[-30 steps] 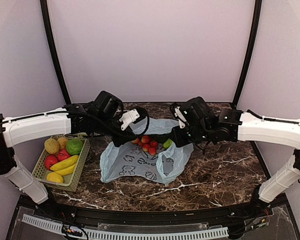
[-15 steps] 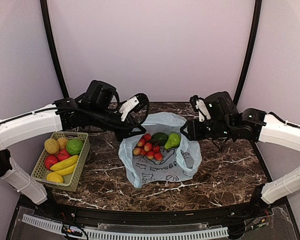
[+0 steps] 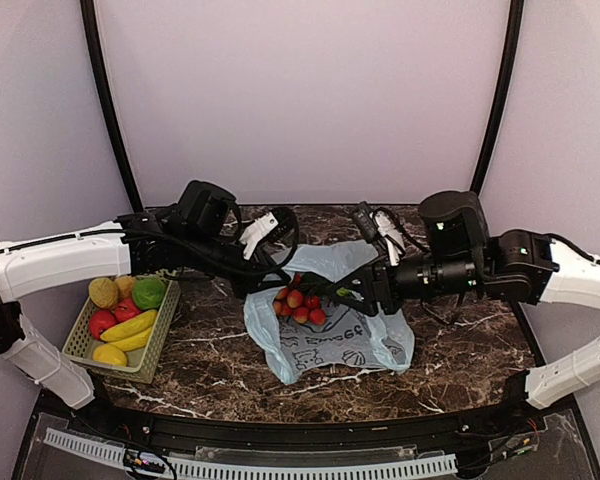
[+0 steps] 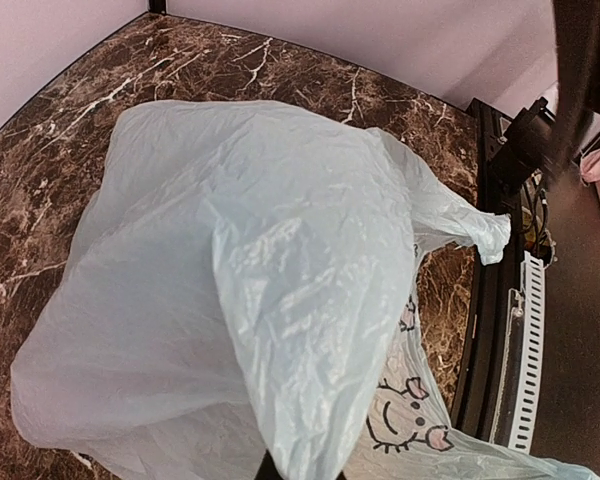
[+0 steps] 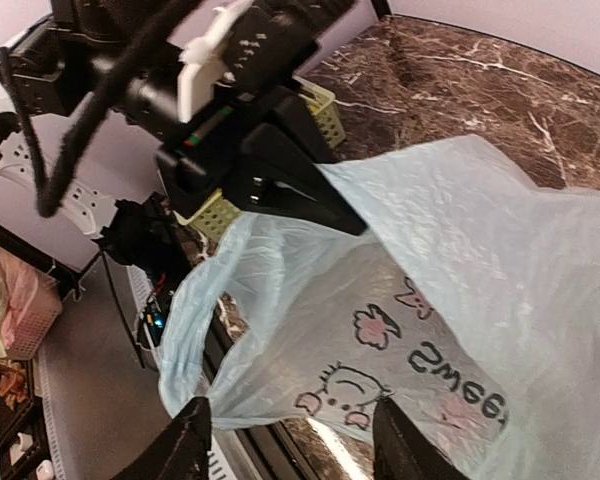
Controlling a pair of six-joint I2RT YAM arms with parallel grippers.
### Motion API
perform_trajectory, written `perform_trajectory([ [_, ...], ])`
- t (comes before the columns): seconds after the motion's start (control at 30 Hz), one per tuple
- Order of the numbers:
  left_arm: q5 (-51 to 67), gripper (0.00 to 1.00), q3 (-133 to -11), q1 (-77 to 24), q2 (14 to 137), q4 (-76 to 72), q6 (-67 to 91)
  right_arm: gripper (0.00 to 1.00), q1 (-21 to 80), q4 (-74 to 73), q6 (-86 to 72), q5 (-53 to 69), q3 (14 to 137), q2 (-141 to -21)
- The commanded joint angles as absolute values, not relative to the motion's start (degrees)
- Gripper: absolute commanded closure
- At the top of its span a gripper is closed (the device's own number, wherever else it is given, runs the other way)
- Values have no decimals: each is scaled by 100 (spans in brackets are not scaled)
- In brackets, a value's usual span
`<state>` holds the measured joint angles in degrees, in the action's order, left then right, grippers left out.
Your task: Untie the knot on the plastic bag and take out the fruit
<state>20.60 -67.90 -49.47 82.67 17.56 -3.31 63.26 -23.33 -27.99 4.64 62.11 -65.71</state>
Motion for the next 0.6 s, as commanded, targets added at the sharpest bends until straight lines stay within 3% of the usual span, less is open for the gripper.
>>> perform_trajectory([
  [0.0, 2076, 99, -6642, -4948, 7977, 1544, -231, 53, 6816, -1364, -3070, 340, 5967, -6860],
  [0.27, 1978, 99, -6658, -4940, 7859, 1591, -321, 62, 7119, -1686, -2898, -391, 6017, -7621],
  [0.57, 1886, 99, -6666, -4941, 7806, 1683, -491, 67, 7087, -1894, -2794, -310, 6289, -8854],
])
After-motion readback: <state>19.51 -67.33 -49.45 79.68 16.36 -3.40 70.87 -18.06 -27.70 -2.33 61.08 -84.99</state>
